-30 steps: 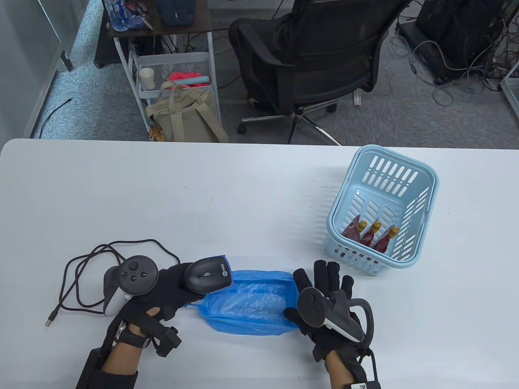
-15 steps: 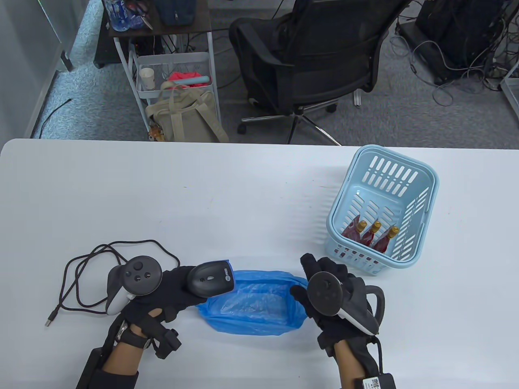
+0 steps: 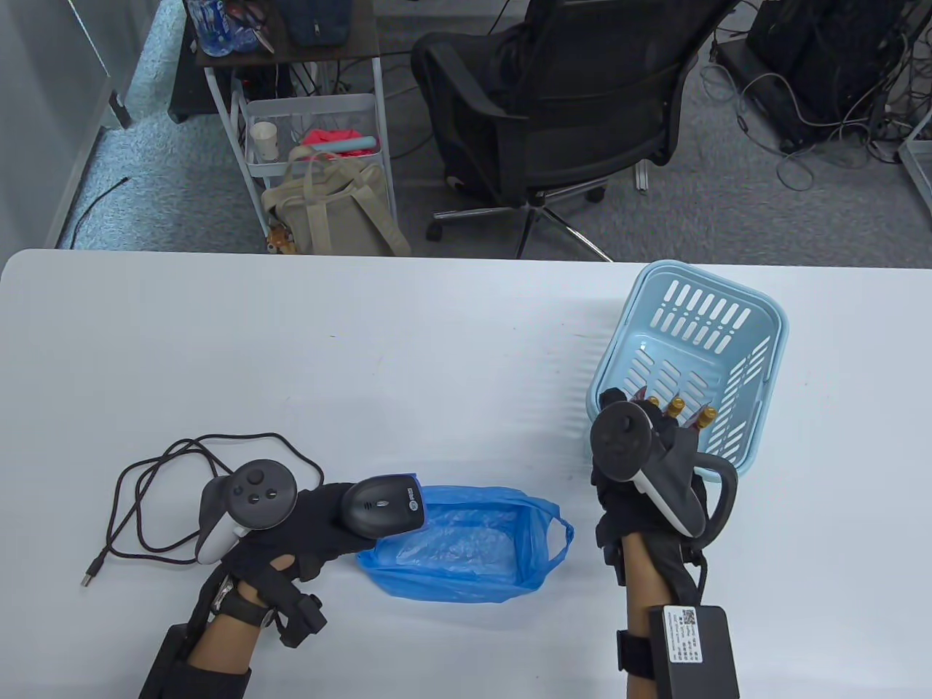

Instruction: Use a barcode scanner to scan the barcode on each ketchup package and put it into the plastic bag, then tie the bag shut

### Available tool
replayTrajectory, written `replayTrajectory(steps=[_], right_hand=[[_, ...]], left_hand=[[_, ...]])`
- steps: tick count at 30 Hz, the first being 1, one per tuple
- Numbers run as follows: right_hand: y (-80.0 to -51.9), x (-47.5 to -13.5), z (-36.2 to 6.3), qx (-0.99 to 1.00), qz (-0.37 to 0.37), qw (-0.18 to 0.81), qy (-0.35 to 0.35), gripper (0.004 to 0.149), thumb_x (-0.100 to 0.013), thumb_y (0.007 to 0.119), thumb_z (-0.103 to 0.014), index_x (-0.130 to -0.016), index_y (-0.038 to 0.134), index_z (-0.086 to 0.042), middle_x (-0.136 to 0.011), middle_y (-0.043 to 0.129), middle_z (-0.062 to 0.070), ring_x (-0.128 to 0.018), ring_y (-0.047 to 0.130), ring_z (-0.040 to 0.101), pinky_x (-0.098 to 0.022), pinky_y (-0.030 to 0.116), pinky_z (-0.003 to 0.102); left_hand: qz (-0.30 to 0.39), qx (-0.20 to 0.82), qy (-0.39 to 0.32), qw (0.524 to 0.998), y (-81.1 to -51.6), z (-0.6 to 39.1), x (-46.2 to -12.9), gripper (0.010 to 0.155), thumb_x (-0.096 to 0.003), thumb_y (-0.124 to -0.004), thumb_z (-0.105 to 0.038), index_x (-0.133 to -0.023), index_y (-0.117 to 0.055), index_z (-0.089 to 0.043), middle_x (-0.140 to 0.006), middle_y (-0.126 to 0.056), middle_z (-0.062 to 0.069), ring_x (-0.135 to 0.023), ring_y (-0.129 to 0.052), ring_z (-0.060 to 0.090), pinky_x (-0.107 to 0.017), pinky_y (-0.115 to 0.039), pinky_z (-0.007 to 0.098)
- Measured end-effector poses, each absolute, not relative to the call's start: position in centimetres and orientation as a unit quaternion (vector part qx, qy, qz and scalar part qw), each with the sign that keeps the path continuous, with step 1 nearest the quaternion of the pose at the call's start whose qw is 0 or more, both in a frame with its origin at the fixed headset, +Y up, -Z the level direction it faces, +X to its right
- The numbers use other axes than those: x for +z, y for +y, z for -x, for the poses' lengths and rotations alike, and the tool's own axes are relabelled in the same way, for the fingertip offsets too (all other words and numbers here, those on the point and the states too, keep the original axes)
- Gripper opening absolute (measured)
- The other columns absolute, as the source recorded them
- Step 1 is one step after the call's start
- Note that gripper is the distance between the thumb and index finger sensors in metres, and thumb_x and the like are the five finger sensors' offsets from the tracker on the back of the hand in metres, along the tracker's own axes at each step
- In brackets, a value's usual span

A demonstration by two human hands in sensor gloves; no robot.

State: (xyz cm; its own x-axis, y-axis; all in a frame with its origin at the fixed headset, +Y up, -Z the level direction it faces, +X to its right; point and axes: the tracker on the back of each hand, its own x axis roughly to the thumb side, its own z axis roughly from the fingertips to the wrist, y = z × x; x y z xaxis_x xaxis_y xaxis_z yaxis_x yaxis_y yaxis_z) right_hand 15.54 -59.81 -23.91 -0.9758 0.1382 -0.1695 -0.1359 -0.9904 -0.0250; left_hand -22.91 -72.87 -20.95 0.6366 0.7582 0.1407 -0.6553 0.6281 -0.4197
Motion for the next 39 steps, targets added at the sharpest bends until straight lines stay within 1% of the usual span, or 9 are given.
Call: replayTrajectory(steps=[3, 5, 11, 15, 24, 32, 34, 36, 39], right_hand=[[-60.1, -24.9, -16.2, 0.991, 0.119, 0.066, 0.003, 0.052, -0.055, 0.073, -0.025, -0.105, 0.062, -0.016, -0.107, 0.064, 0.02, -0.077, 0.077, 0.042, -0.054, 0.071, 0.052], [-60.6, -25.5, -16.7, 0.988, 0.138, 0.072, 0.0, 0.052, -0.055, 0.073, -0.024, -0.105, 0.063, -0.016, -0.107, 0.065, 0.019, -0.076, 0.078, 0.042, -0.054, 0.071, 0.052], [-62.1, -27.0, -17.6, 0.982, 0.17, 0.08, 0.026, 0.053, -0.055, 0.073, -0.025, -0.106, 0.061, -0.016, -0.109, 0.062, 0.019, -0.075, 0.079, 0.041, -0.053, 0.072, 0.052], [-62.9, -27.9, -17.8, 0.979, 0.189, 0.063, 0.049, 0.054, -0.055, 0.073, -0.025, -0.106, 0.06, -0.016, -0.11, 0.062, 0.019, -0.074, 0.08, 0.04, -0.053, 0.073, 0.051], [-63.6, -28.9, -17.6, 0.977, 0.2, 0.032, 0.069, 0.052, -0.055, 0.073, -0.026, -0.105, 0.063, -0.015, -0.108, 0.064, 0.018, -0.072, 0.081, 0.039, -0.051, 0.073, 0.05], [-63.6, -29.5, -17.1, 0.977, 0.201, 0.013, 0.062, 0.05, -0.054, 0.076, -0.024, -0.102, 0.067, -0.015, -0.105, 0.068, 0.017, -0.072, 0.082, 0.038, -0.051, 0.073, 0.049], [-63.6, -29.6, -16.9, 0.979, 0.201, 0.004, 0.043, 0.047, -0.053, 0.078, -0.023, -0.099, 0.072, -0.016, -0.1, 0.074, 0.016, -0.071, 0.083, 0.037, -0.05, 0.074, 0.049], [-63.7, -29.8, -16.5, 0.98, 0.195, -0.017, 0.035, 0.045, -0.052, 0.079, -0.023, -0.097, 0.074, -0.017, -0.098, 0.077, 0.015, -0.07, 0.084, 0.037, -0.05, 0.075, 0.049], [-63.8, -30.2, -16.3, 0.979, 0.195, -0.03, 0.043, 0.044, -0.052, 0.08, -0.024, -0.095, 0.075, -0.018, -0.094, 0.08, 0.014, -0.069, 0.085, 0.035, -0.049, 0.075, 0.048]], left_hand=[[0.167, 0.401, -0.152, 0.888, -72.9, 23.0, -21.0, 0.052, -0.0427, -0.091, -0.047, -0.09, -0.083, -0.027, -0.089, -0.086, 0.001, -0.072, -0.097, 0.03, -0.062, -0.076, 0.054], [0.169, 0.402, -0.151, 0.887, -72.9, 23.0, -21.0, 0.052, -0.0428, -0.091, -0.047, -0.09, -0.083, -0.027, -0.089, -0.086, 0.001, -0.072, -0.097, 0.031, -0.062, -0.076, 0.054], [0.168, 0.401, -0.15, 0.888, -72.9, 22.7, -21.0, 0.052, -0.0428, -0.091, -0.047, -0.09, -0.083, -0.027, -0.089, -0.086, 0.001, -0.072, -0.097, 0.031, -0.062, -0.076, 0.054], [0.165, 0.4, -0.149, 0.889, -73.0, 22.9, -21.0, 0.052, -0.0428, -0.091, -0.047, -0.09, -0.083, -0.027, -0.089, -0.086, 0.001, -0.072, -0.097, 0.031, -0.062, -0.076, 0.054], [0.164, 0.403, -0.144, 0.889, -73.0, 23.0, -21.1, 0.052, -0.0429, -0.091, -0.047, -0.09, -0.083, -0.027, -0.089, -0.086, 0.001, -0.072, -0.097, 0.031, -0.062, -0.076, 0.054], [0.162, 0.399, -0.143, 0.891, -73.0, 23.0, -21.1, 0.052, -0.0427, -0.091, -0.047, -0.09, -0.083, -0.027, -0.089, -0.086, 0.001, -0.072, -0.097, 0.031, -0.062, -0.076, 0.054], [0.16, 0.398, -0.143, 0.892, -73.0, 23.1, -21.1, 0.052, -0.0428, -0.091, -0.047, -0.09, -0.083, -0.027, -0.089, -0.086, 0.001, -0.072, -0.097, 0.031, -0.062, -0.076, 0.054], [0.159, 0.4, -0.142, 0.891, -73.0, 23.1, -21.1, 0.052, -0.0426, -0.091, -0.047, -0.09, -0.083, -0.027, -0.089, -0.086, 0.001, -0.072, -0.097, 0.031, -0.062, -0.076, 0.054], [0.158, 0.402, -0.138, 0.891, -73.1, 23.2, -21.2, 0.052, -0.0425, -0.091, -0.047, -0.09, -0.083, -0.027, -0.089, -0.086, 0.001, -0.073, -0.097, 0.031, -0.062, -0.076, 0.054]])
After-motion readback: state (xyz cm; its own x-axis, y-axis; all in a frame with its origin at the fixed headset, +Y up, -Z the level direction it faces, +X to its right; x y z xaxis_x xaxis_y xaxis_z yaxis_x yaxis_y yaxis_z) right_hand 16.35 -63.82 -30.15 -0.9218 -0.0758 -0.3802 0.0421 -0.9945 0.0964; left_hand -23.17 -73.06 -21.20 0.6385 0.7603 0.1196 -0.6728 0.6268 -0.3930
